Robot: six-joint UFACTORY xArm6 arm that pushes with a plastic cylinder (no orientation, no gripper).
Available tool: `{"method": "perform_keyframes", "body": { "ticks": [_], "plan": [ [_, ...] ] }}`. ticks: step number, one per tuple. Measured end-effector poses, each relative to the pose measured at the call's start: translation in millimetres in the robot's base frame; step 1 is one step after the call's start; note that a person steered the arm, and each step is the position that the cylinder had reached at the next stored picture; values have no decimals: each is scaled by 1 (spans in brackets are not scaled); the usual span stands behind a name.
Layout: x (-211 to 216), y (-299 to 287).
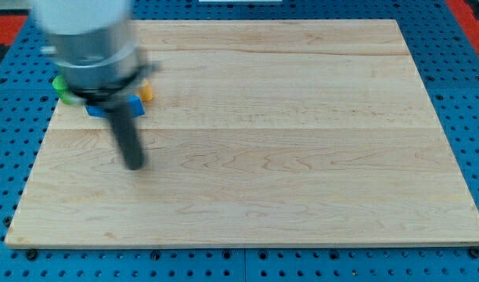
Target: Separate the group of blocks
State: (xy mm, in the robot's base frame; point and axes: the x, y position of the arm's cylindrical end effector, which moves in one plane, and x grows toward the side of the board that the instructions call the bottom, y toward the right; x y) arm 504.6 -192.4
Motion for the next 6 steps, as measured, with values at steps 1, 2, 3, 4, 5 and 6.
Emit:
{"method": "perform_keyframes", "body": {
  "ticks": [1, 2, 3, 4, 5, 6],
  "plan": [
    [-9, -108],
    [-15, -113],
    [-63, -112],
    [-116, -112],
    [-146, -102],
    [-173, -66]
  ]
}}
